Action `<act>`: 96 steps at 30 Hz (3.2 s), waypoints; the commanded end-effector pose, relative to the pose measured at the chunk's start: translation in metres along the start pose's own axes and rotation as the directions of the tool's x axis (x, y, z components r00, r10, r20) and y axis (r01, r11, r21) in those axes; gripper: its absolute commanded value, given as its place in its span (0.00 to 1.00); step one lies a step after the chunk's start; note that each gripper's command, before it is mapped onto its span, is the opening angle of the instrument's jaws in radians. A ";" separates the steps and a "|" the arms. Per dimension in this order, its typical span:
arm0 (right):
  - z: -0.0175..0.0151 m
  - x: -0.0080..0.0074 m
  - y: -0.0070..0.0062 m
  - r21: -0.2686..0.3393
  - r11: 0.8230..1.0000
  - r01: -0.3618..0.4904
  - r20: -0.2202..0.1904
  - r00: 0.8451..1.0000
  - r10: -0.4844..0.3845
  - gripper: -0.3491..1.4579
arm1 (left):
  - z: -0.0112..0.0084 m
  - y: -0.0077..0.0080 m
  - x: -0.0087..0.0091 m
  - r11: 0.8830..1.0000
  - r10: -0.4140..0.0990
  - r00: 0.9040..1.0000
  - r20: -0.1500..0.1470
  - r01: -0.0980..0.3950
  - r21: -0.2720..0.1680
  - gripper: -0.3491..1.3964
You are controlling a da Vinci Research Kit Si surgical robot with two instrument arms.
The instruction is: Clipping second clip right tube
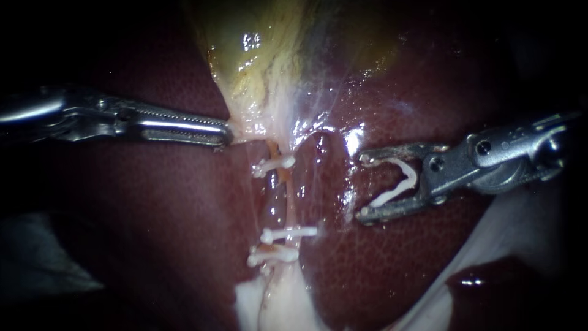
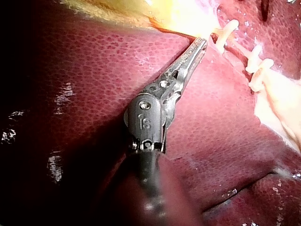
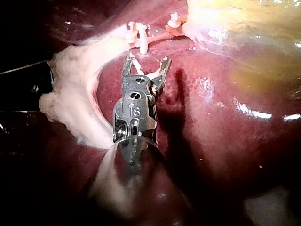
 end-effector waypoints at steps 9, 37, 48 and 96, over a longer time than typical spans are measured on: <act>0.0000 0.0001 -0.0001 0.000 1.000 0.000 0.000 1.000 0.000 0.47 | -0.0054 0.0017 0.0040 1.000 -0.007 1.000 -0.026 0.007 0.005 0.00; 0.0118 -0.0013 0.0005 0.136 0.963 -0.234 -0.064 0.967 0.245 0.47 | -0.0072 0.0029 0.0054 1.000 0.012 0.999 -0.051 -0.012 0.016 0.00; 0.0166 -0.0030 0.0020 0.251 0.908 -0.335 -0.139 0.916 0.377 0.47 | -0.0071 0.0029 0.0054 1.000 0.013 0.999 -0.051 -0.012 0.016 0.00; 0.0167 -0.0009 -0.0004 0.551 0.756 -0.353 -0.246 0.797 0.551 0.13 | -0.0069 0.0031 0.0054 1.000 0.012 0.999 -0.052 -0.011 0.019 0.00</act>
